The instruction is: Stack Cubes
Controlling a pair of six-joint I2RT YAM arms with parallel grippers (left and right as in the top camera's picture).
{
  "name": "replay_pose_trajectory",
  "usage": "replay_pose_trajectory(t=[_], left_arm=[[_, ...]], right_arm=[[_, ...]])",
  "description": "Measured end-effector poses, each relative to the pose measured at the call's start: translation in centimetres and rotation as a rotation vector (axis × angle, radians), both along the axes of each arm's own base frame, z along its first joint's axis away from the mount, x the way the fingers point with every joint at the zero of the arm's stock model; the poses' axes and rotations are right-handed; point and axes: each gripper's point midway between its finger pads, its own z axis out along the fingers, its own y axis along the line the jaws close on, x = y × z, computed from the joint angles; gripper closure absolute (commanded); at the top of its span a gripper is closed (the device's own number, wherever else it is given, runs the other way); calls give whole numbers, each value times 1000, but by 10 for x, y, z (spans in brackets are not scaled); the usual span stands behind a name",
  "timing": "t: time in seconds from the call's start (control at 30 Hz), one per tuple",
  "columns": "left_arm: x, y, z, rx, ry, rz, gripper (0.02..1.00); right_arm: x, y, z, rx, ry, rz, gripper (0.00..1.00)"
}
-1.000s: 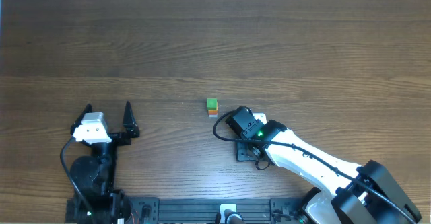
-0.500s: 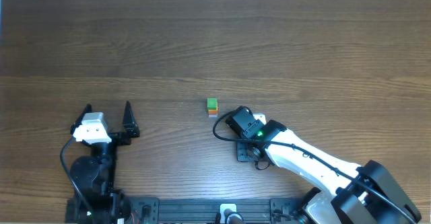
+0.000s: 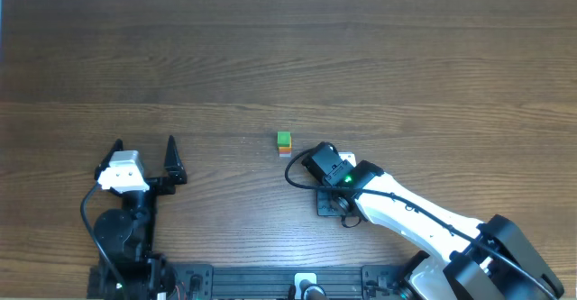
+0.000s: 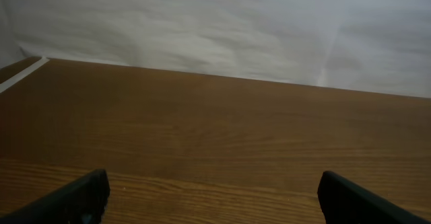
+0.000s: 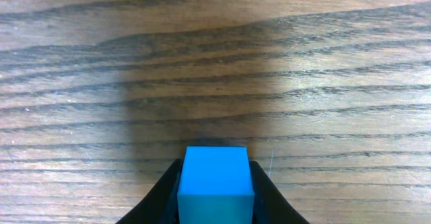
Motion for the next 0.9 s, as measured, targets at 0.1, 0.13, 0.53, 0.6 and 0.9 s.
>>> replay_pose_trajectory(t=[0.1,0.13,0.53,0.6,0.9], left_arm=[[0,0,0,0,0,0,18],[0,0,0,0,0,0,18],[0,0,0,0,0,0,18],[0,0,0,0,0,0,18],[0,0,0,0,0,0,18]], right_arm=[[-1,-1,0,-5,6,0,822],[-4,-3,2,-17,19,0,829],[34,29,126,-23,-61,20,884],[44,39,152,2,-104,24,888],[85,79,183,-11,-112,5,904]])
